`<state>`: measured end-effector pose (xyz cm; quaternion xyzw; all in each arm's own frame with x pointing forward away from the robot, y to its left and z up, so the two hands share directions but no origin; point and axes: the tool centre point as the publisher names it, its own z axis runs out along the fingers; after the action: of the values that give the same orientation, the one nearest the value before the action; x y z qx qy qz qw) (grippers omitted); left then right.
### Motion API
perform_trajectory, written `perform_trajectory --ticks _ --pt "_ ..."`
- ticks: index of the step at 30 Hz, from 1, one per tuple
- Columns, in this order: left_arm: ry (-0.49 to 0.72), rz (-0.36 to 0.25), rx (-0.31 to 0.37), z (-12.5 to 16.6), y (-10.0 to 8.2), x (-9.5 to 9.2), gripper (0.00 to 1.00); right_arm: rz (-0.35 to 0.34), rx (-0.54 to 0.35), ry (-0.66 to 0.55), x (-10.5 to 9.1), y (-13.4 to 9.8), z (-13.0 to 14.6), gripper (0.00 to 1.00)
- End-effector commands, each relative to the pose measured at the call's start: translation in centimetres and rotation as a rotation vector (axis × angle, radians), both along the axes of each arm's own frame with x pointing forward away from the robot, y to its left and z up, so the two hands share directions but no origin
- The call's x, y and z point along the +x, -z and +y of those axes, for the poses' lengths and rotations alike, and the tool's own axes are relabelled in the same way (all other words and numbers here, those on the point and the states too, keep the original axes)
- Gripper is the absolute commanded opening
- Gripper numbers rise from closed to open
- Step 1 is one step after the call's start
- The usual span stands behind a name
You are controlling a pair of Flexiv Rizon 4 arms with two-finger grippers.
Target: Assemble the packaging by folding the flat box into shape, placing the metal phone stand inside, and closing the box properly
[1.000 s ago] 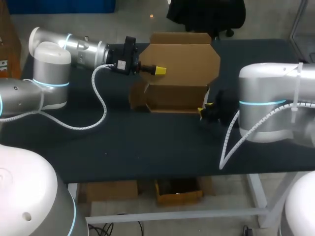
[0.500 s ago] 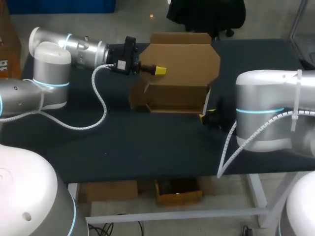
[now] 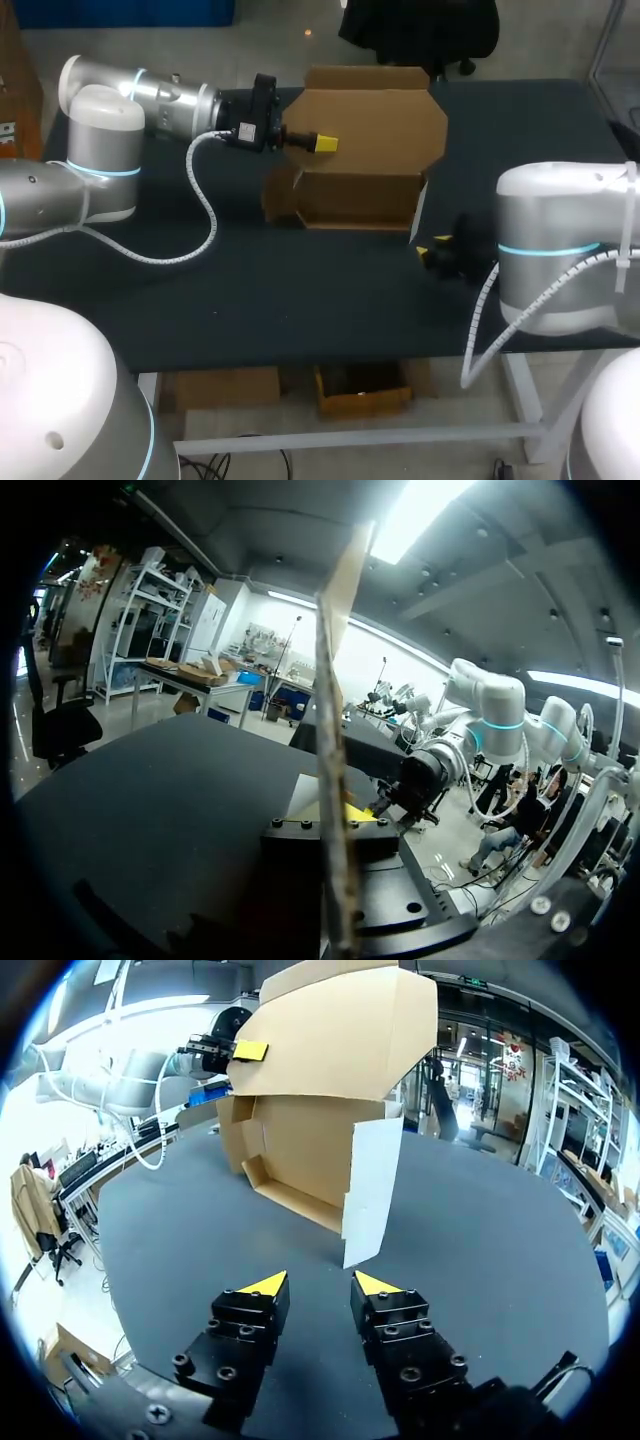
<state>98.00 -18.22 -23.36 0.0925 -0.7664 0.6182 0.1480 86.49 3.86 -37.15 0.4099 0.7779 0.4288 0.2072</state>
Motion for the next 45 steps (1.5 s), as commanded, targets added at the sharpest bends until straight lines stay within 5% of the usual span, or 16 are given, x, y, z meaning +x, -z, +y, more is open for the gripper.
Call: perform_trajectory --ticks 1,15,45 --pt "0.001 0.001 0.0 -0.1 0.3 0.0 0.0 -0.006 0.033 -0.062 -0.5 -0.1 -1.9 0.38" --pt "0.001 0.001 0.0 -0.1 0.3 0.0 0.0 -0.011 0.026 -0.206 1.4 -0.3 -4.0 0.38" --pt "0.001 0.001 0.0 -0.1 0.3 0.0 0.0 -0.036 0.007 -0.501 7.5 -0.5 -3.1 0.4"
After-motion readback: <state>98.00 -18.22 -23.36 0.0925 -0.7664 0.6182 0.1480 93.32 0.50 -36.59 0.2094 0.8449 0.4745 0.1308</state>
